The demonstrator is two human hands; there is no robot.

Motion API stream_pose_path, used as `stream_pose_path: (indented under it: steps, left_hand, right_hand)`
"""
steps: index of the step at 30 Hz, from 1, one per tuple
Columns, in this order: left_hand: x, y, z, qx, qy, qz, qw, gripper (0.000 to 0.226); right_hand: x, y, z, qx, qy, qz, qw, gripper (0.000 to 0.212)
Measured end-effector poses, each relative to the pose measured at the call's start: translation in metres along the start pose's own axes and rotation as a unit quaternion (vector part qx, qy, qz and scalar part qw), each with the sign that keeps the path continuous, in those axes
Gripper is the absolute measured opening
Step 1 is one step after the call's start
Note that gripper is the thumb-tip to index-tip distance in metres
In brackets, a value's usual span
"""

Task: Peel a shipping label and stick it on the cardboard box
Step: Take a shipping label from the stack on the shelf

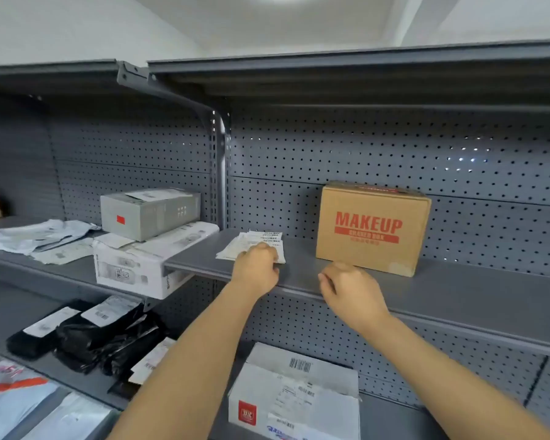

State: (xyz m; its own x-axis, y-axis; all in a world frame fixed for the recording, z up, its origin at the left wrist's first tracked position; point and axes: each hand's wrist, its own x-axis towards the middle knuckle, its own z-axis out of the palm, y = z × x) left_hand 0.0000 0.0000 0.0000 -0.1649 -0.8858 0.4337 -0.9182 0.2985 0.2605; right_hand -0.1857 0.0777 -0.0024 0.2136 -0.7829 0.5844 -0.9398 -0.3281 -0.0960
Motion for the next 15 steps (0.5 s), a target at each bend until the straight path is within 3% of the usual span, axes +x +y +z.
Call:
stream_pose_path:
  steps: [6, 10, 15]
  left_hand:
    - [0.020, 0.004, 0.011, 0.071, -0.040, -0.035, 0.996, 0.021]
    - [0.020, 0.007, 0.013, 0.141, -0.016, 0.010, 0.990, 0.016]
    - [-0.005, 0.018, 0.005, 0.076, -0.079, 0.049, 0.993, 0.073]
  right_hand:
    - [0.002, 0.007, 0.018, 0.040, -0.003, 0.026, 0.999, 0.028]
    - [0.002, 0.010, 0.025, 0.042, 0.004, 0.021, 0.999, 0.028]
    - [0.003, 0.010, 0.028, 0.037, 0.017, 0.028, 0.999, 0.028]
